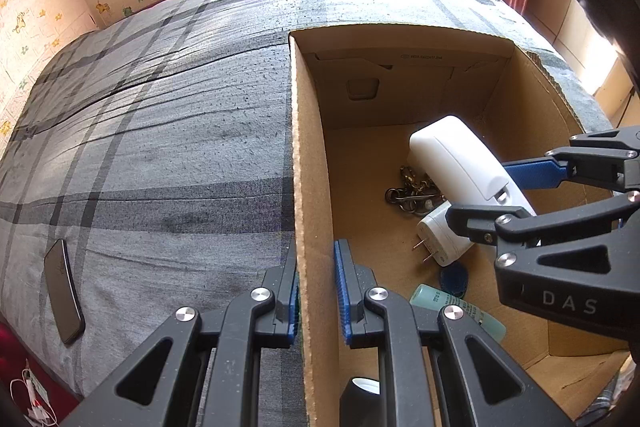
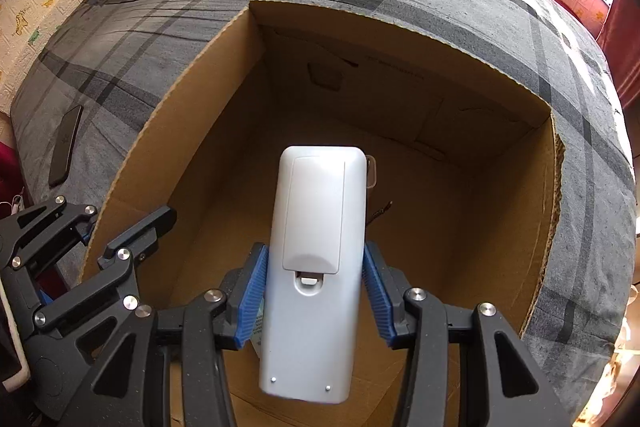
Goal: Organize rigid objects
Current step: 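Lift the white remote with the right gripper and carry it into the box, then open the right gripper to release the remote in the box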
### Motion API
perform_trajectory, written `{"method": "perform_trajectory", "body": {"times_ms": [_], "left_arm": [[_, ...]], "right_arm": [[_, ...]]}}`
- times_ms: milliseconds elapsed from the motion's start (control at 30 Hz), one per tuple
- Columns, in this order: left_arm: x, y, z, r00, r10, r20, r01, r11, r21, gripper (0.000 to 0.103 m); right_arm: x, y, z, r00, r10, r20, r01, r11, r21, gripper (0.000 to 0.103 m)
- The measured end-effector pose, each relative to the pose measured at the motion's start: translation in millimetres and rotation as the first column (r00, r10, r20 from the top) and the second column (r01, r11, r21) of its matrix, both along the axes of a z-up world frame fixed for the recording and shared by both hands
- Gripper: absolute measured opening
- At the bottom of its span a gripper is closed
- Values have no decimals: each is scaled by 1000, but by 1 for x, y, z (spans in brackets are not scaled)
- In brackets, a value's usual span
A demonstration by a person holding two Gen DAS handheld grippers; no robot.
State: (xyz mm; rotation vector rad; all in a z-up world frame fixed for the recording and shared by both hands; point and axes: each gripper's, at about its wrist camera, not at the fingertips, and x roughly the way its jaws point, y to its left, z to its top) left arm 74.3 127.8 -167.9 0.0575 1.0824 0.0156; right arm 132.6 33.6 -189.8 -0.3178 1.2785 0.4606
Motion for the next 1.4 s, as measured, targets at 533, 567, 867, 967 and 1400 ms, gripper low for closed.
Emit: {"method": "perform_trajectory", "body": {"times_ms": [533, 567, 867, 967, 1400], "left_arm": [[1, -1, -1, 1000, -2, 0, 2, 1000, 4, 17], [1, -1, -1, 1000, -2, 0, 2, 1000, 2, 17], [0, -1, 0, 1000, -3, 1, 3, 1000, 5, 17], [0, 0, 0, 1000, -3, 1, 3, 1000, 3, 17], [-4, 6, 4, 1000, 4, 7, -4, 1000, -20, 17]], "right_arm": [[6, -6, -32, 997, -8, -72, 5, 999, -53, 51], [7, -7, -32, 997, -8, -73, 4, 999, -52, 51], [5, -6, -20, 1000, -8, -28, 7, 999, -35, 70], [4, -8, -15, 1000, -11, -4, 11, 1000, -27, 82], [-7, -21, 23, 996, -37, 87, 36, 999, 10, 103]]}}
